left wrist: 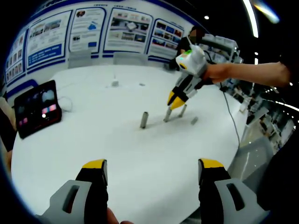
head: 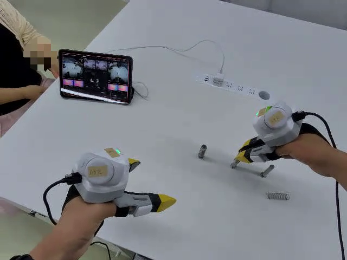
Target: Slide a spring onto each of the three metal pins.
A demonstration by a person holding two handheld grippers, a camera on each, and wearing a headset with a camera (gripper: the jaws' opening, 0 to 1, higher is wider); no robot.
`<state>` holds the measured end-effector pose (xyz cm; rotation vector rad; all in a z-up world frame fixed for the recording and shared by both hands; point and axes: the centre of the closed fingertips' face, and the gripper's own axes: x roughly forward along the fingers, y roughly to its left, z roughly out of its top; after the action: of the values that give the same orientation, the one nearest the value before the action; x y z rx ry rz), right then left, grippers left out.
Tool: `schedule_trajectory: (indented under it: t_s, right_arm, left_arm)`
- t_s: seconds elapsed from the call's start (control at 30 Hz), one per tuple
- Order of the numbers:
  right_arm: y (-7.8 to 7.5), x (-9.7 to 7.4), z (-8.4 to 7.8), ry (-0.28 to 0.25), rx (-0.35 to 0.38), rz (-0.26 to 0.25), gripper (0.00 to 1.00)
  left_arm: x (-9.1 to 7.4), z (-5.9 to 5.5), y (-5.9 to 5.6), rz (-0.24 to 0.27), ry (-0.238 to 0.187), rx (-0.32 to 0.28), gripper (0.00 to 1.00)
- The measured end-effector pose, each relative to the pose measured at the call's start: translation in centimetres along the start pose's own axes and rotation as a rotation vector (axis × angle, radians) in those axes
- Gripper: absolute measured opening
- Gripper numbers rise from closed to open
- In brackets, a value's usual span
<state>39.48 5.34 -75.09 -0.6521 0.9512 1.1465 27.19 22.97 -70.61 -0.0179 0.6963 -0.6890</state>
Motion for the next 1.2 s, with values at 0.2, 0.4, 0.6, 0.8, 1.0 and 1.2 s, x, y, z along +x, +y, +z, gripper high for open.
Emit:
schedule_trajectory:
  t_s: [0.2,0.4,0.6,0.8,1.0,1.2]
  right_arm:
    - [-0.2,0.8,-0.2,0.016,-0.018,0.007,0.12]
    - [-0.2,1.5,-0.7,0.036,-0.032,0.010,0.12]
    - [-0.1,1.9,-1.1,0.046,-0.044,0.011,0.12]
    - [-0.1,2.3,-1.3,0.046,-0.046,0.007,0.13]
    - [-0.1,2.2,-1.5,0.050,-0.044,0.000,0.14]
    - [-0.6,0.9,-1.5,0.037,-0.070,-0.041,0.27]
  left_arm:
    - [-0.2,-0.3,0.1,0.002,0.002,-0.010,0.80]
    - [-0.3,-0.7,0.0,0.004,0.009,-0.011,0.80]
    - [-0.3,-1.0,-0.2,0.005,0.012,-0.017,0.80]
    - [-0.4,-1.0,-0.2,0.008,0.007,-0.022,0.79]
    - [-0.6,-0.9,-0.1,0.012,0.002,-0.020,0.79]
    - [-0.6,-0.7,-0.3,0.009,0.001,-0.013,0.79]
